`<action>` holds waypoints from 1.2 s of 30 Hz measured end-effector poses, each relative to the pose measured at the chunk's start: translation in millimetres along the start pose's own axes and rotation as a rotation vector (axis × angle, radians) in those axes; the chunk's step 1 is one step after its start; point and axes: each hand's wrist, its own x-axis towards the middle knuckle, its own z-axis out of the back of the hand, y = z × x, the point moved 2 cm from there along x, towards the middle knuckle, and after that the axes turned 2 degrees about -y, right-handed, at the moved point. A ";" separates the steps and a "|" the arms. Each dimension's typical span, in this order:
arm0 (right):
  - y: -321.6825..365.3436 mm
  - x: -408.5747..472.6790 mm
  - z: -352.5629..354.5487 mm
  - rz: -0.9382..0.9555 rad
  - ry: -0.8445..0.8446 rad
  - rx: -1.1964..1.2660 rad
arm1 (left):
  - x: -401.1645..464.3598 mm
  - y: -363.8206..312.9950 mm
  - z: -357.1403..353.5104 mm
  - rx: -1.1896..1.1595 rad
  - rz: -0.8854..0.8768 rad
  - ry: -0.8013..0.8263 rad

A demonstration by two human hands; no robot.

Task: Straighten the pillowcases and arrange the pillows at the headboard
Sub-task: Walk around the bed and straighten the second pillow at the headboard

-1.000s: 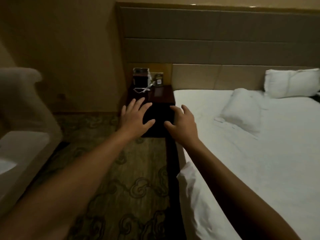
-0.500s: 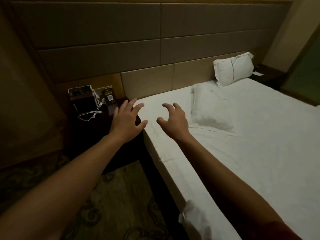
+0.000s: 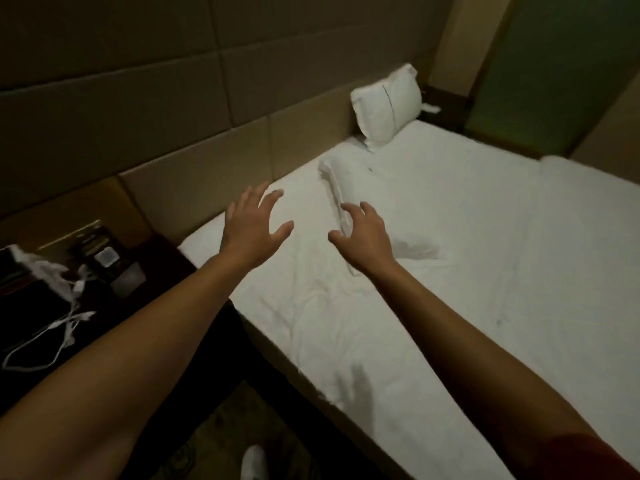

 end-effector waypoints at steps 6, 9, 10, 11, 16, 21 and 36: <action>-40.0 101.1 -23.7 -0.217 -0.046 -0.024 | 120.7 20.3 -79.6 -0.110 -0.118 0.180; -85.4 147.5 -31.0 -0.356 -0.071 -0.036 | 158.6 16.8 -126.9 -0.170 -0.129 0.271; -97.6 161.0 -35.1 -0.391 -0.082 -0.022 | 165.7 13.4 -139.5 -0.172 -0.140 0.296; -110.2 179.3 -43.7 -0.428 -0.087 0.005 | 176.4 9.9 -156.6 -0.175 -0.139 0.332; -185.8 291.3 -106.7 -0.594 -0.087 0.239 | 246.4 -11.4 -257.7 -0.196 -0.084 0.403; -319.8 371.2 -147.5 -0.713 -0.188 0.222 | 300.7 -32.2 -392.3 -0.200 -0.179 0.450; -591.1 446.5 -188.9 -1.164 -0.414 0.129 | 303.5 -49.9 -647.9 0.148 -0.311 0.851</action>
